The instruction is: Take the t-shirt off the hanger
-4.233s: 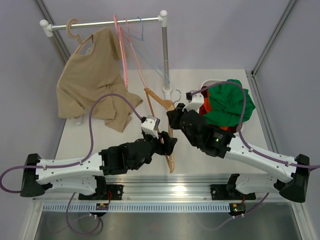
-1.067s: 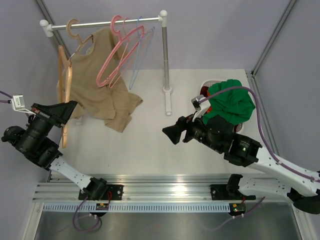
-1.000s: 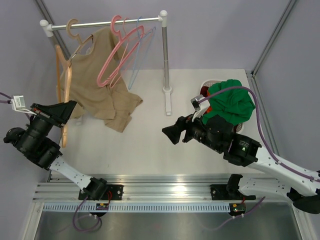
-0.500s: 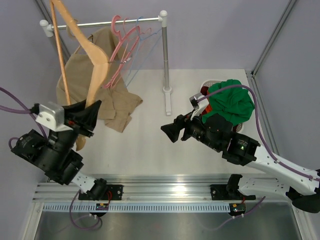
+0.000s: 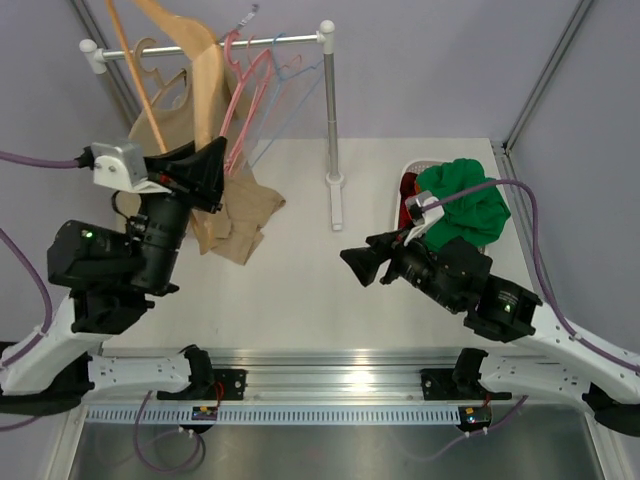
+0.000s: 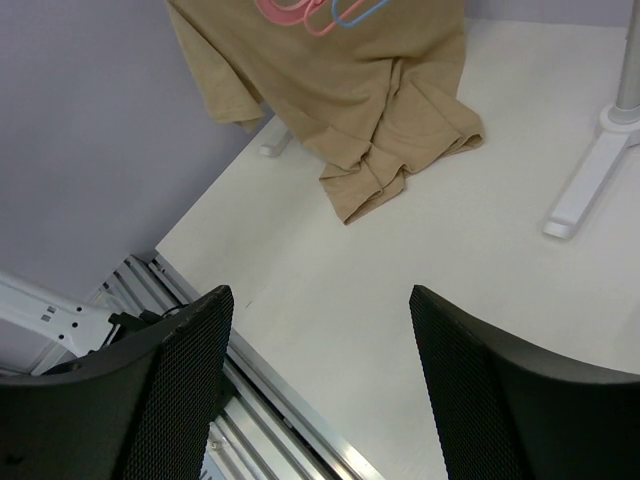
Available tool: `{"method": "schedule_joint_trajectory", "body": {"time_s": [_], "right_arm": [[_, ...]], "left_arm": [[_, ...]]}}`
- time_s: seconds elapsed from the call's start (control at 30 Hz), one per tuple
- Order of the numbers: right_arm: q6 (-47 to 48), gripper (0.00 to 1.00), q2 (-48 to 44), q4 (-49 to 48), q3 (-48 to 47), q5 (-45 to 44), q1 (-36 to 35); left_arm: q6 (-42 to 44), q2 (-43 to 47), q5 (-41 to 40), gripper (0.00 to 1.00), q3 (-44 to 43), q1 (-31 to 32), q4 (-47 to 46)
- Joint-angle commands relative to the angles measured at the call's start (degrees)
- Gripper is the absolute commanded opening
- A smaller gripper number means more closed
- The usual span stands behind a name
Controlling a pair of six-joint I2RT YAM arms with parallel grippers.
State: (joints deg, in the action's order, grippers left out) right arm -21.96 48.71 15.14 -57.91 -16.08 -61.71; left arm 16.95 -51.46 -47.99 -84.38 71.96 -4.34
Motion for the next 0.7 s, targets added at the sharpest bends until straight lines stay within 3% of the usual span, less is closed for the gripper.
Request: {"method": "schedule_joint_trajectory", "body": {"time_s": [0.0,0.07,0.1,0.17,0.23,0.27,0.37,0.53,0.67], "right_arm": [[1.7,0.78,-4.0,1.6,1.0,-3.5,0.2],[1.7,0.78,-5.0,1.4,1.8,-3.3,0.2],[1.7,0.78,-5.0,1.4,1.9,-3.1,0.1],[1.6,0.78,-4.2,1.2,2.1,-2.4,0.1],[1.6,0.78,-3.5,0.3,2.6,-2.2,0.1],[1.7,0.78,-3.2,0.2,2.6,-2.1,0.2],[1.7,0.78,-2.6,-0.5,2.6,-1.9,0.2],[1.3,0.78,-1.4,-0.7,2.6,-1.6,0.1],[1.0,0.78,-0.8,-0.8,2.3,-0.7,0.2]], "left_arm": [[-22.6,-5.9,21.6,0.00,-2.7,-10.7,19.0],[-28.4,-6.2,28.4,0.00,-2.1,-18.1,19.1],[-30.6,-6.0,35.5,0.00,-0.9,-25.9,19.9],[-34.6,-4.3,41.0,0.00,1.3,-34.7,19.9],[-37.0,-2.8,48.1,0.00,5.7,-41.1,18.9],[-40.8,-1.5,56.6,0.00,7.2,-49.4,18.6],[-47.9,0.6,68.8,0.00,14.4,-62.4,13.3],[-51.7,3.6,74.4,0.00,18.7,-68.9,8.2],[-49.7,2.7,74.4,0.00,17.3,-74.0,11.1]]}}
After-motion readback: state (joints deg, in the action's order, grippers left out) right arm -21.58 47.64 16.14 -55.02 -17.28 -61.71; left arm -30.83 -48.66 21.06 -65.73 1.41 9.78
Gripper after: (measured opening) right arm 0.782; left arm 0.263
